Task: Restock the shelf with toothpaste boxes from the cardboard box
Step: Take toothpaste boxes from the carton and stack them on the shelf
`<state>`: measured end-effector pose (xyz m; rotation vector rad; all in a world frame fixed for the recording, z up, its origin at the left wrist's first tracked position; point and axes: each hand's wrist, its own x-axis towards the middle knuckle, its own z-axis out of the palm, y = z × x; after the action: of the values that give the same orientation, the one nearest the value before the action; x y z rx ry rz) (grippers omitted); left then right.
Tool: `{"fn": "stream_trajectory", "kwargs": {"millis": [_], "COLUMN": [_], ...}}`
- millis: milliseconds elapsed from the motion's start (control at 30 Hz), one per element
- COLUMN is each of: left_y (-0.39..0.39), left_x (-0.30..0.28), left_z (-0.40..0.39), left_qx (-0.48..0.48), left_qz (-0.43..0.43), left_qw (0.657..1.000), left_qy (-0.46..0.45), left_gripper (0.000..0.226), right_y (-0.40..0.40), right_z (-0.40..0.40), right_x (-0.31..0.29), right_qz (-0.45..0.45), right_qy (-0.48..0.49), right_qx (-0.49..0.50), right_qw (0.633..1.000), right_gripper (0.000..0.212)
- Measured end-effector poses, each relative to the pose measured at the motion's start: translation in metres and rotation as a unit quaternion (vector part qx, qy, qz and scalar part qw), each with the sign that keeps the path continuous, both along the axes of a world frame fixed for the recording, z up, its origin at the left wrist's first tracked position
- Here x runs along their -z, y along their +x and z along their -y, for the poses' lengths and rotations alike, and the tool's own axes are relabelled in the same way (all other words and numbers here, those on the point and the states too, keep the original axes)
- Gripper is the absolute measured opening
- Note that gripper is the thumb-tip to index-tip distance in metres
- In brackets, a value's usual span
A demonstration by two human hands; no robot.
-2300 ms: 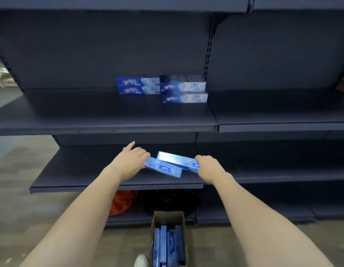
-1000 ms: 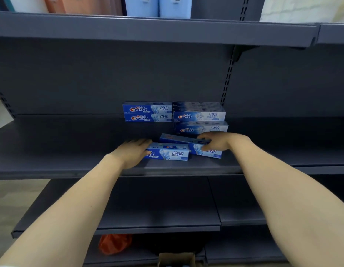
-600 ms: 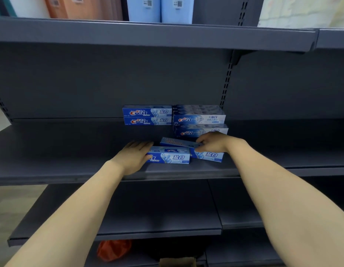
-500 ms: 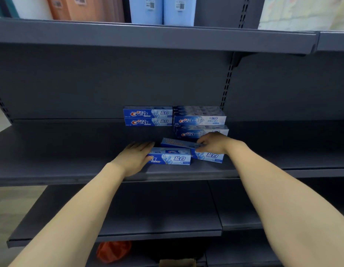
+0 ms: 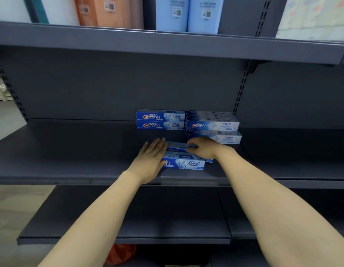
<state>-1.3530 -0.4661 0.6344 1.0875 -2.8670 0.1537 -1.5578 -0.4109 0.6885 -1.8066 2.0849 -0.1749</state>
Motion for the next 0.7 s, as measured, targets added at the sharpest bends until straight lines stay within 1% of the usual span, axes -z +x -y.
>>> {"fn": "stream_trajectory", "kwargs": {"millis": [167,300,400,533,700], "left_y": [0.001,0.002,0.004,0.006,0.006], "left_x": [0.0,0.0,-0.005,-0.017,-0.025], "left_z": [0.001,0.005,0.006,0.005,0.002], "left_qx": [0.003,0.008,0.008,0.015,0.027], "left_qz": [-0.013,-0.054,-0.064,-0.069,-0.052], "left_qw": [1.0,0.998,0.998,0.996,0.996], "left_qy": [0.005,0.018,-0.014,-0.05,-0.073], "left_gripper": [0.061,0.069,0.076,0.085,0.086], "right_y": [0.012,0.012,0.011,0.011,0.019], "right_z": [0.012,0.015,0.013,0.009,0.002], "right_x": [0.001,-0.009,-0.022,-0.032,-0.036], "right_qz": [0.012,0.001,-0.016,-0.035,-0.046], "right_qy": [-0.013,-0.021,-0.029,-0.016,-0.019], "right_qx": [-0.008,-0.016,-0.016,-0.025,-0.045], "right_qw": [1.0,1.0,0.999,0.999,0.998], "right_gripper": [0.039,0.036,0.038,0.044,0.045]}}
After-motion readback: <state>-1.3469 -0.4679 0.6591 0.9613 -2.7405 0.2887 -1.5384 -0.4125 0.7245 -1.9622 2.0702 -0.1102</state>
